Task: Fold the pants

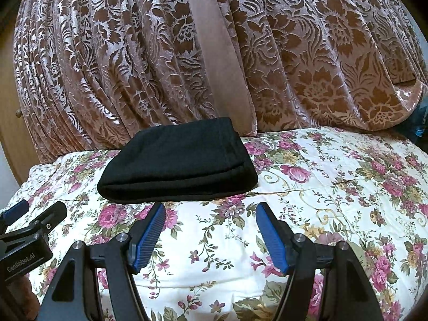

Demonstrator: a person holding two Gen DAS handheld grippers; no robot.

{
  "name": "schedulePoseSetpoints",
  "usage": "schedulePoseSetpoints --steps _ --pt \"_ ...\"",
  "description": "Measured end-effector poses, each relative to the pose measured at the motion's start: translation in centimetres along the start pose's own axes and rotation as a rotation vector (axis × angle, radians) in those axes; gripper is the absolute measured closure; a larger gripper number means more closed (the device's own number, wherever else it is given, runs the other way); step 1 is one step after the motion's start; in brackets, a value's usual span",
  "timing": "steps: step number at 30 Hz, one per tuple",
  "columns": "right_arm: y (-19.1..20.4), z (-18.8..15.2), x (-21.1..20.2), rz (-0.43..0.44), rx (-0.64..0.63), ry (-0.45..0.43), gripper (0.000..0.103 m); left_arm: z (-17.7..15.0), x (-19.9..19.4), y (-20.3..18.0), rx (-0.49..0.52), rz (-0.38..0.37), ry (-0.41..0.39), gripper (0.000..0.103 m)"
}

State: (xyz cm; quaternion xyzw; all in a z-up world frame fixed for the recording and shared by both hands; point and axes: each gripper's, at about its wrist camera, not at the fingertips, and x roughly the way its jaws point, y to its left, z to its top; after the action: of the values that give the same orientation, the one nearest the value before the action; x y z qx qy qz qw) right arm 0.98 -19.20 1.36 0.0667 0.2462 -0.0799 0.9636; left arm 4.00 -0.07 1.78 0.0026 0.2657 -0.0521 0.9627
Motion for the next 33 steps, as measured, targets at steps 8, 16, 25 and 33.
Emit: schedulePoseSetpoints --steps 8,16,25,33 --pt "0.37 -0.19 -0.10 0.015 -0.008 0.006 0.032 -0.11 0.31 0.64 -0.044 -0.014 0.038 0.000" --pt "0.25 -0.19 -0.06 0.014 0.000 0.012 0.032 -0.28 0.38 0.87 -0.048 -0.007 0.047 0.000" --pt "0.33 -0.31 0.11 0.017 -0.003 0.019 0.032 -0.37 0.40 0.78 -0.037 -0.013 0.054 0.000" --pt "0.24 -0.36 0.30 0.016 0.003 0.028 0.032 -0.50 0.65 0.86 -0.048 -0.023 0.075 0.000"
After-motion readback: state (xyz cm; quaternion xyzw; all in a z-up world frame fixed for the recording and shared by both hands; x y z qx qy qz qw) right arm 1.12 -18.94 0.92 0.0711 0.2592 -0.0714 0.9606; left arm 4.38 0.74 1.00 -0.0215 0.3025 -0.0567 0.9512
